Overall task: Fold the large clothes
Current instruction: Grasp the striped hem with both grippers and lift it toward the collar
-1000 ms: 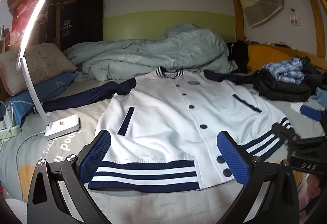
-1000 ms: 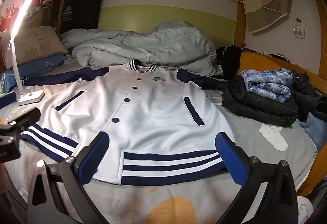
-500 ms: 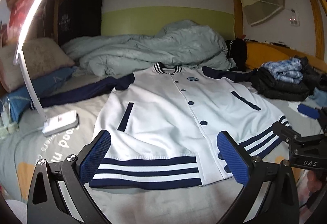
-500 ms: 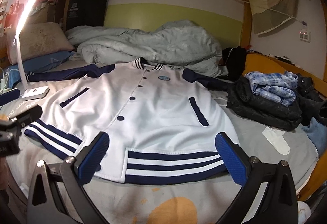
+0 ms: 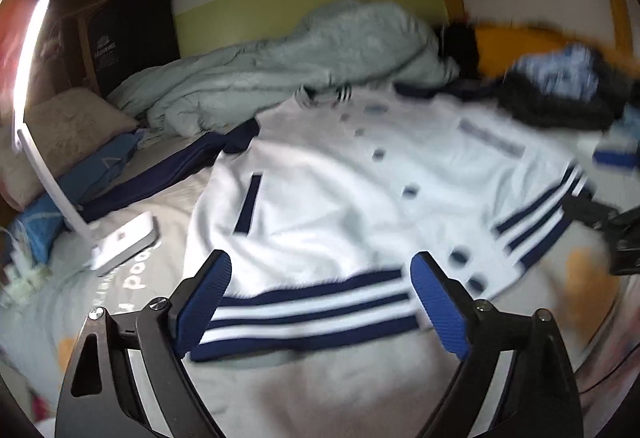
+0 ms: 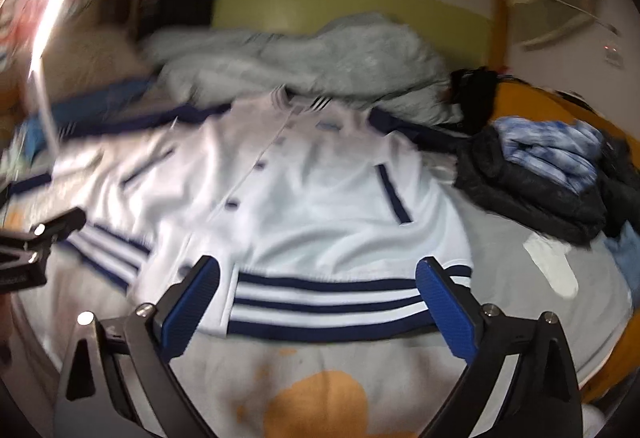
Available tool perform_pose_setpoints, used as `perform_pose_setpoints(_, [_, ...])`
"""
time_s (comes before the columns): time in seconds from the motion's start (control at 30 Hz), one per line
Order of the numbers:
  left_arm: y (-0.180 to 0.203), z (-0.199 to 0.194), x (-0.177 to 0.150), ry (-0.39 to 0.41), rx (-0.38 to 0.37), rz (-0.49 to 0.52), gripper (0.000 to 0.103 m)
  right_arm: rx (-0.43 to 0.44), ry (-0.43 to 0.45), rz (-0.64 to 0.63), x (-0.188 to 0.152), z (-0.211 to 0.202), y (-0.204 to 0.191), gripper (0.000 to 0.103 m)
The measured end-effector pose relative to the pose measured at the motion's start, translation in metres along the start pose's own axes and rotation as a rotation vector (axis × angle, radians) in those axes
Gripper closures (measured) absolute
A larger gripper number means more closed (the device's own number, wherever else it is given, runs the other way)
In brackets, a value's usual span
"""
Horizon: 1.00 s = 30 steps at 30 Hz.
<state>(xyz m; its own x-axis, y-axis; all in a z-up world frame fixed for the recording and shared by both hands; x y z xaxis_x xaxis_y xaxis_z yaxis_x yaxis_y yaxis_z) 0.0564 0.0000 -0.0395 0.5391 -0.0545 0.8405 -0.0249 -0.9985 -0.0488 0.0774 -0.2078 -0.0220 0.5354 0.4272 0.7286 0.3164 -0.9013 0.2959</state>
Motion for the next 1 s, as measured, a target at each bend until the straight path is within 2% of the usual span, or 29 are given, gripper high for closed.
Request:
perform_pose_setpoints(0.2, [0.014, 0.015, -0.038, -0.121, -0.041, 0.147, 0.013, 0.123, -0.124, -0.248, -0.030, 0.020, -0.043, 0.007])
perform_pose_setpoints(0.33, [0.024, 0.036, -0.058, -0.173, -0.011, 0.232, 0.012, 0.073, -0.164, -0.359, -0.040, 0.037, -0.061, 0.007])
perform_pose_setpoints(0.37, [0.023, 0.041, -0.061, -0.182, -0.002, 0.238, 0.009, 0.054, -0.174, -0.372, -0.041, 0.042, -0.062, 0.007])
perform_pose_setpoints(0.43, [0.016, 0.047, -0.058, -0.187, 0.002, 0.196, 0.002, 0.040, -0.183, -0.364, -0.041, 0.051, -0.057, 0.006])
perform_pose_setpoints(0.47, [0.011, 0.050, -0.054, -0.183, 0.023, 0.170, 0.002, 0.031, -0.170, -0.346, -0.038, 0.053, -0.051, 0.005])
perform_pose_setpoints(0.5, [0.005, 0.055, -0.049, -0.178, 0.052, 0.156, 0.002, 0.008, -0.161, -0.339, -0.036, 0.054, -0.048, 0.004])
perform_pose_setpoints(0.57, [-0.009, 0.070, -0.046, -0.178, 0.118, 0.130, 0.001, -0.156, -0.154, -0.340, -0.033, 0.060, -0.028, 0.005])
perform_pose_setpoints(0.63, [-0.023, 0.077, -0.042, -0.177, 0.121, 0.064, 0.000, -0.208, -0.152, -0.307, -0.035, 0.066, -0.012, 0.005])
perform_pose_setpoints(0.7, [-0.035, 0.079, -0.039, -0.154, 0.156, 0.031, 0.001, -0.262, -0.152, -0.265, -0.035, 0.067, 0.005, 0.007])
perform_pose_setpoints(0.73, [-0.040, 0.080, -0.038, -0.133, 0.190, 0.035, 0.006, -0.308, -0.151, -0.268, -0.035, 0.067, 0.012, 0.013])
perform_pose_setpoints(0.8, [-0.052, 0.082, -0.036, -0.092, 0.278, 0.052, 0.021, -0.370, -0.160, -0.256, -0.039, 0.070, 0.026, 0.020])
perform_pose_setpoints(0.87, [-0.062, 0.085, -0.035, -0.094, 0.296, 0.028, 0.046, -0.341, -0.160, -0.201, -0.042, 0.070, 0.034, 0.035])
perform_pose_setpoints(0.93, [-0.070, 0.085, -0.033, -0.095, 0.299, -0.007, 0.063, -0.315, -0.158, -0.179, -0.043, 0.069, 0.035, 0.069])
perform_pose_setpoints(1.0, [-0.075, 0.079, -0.030, -0.068, 0.298, -0.027, 0.074, -0.326, -0.145, -0.171, -0.043, 0.067, 0.036, 0.081])
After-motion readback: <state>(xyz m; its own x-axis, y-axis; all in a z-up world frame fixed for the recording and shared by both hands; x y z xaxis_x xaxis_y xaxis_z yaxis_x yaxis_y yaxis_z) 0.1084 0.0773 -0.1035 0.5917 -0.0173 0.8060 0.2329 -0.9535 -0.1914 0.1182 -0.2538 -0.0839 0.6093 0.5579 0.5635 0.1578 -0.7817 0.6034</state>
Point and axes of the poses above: each gripper's, at about its wrist camera, not at the fingertips, and z roughly the way its jaws point, y to its right, x to its top, the point moved 6 cm from there along z, roughly the way its jaws point, and after that the axes turned 11 degrees about -z, right-handed, at the moved point
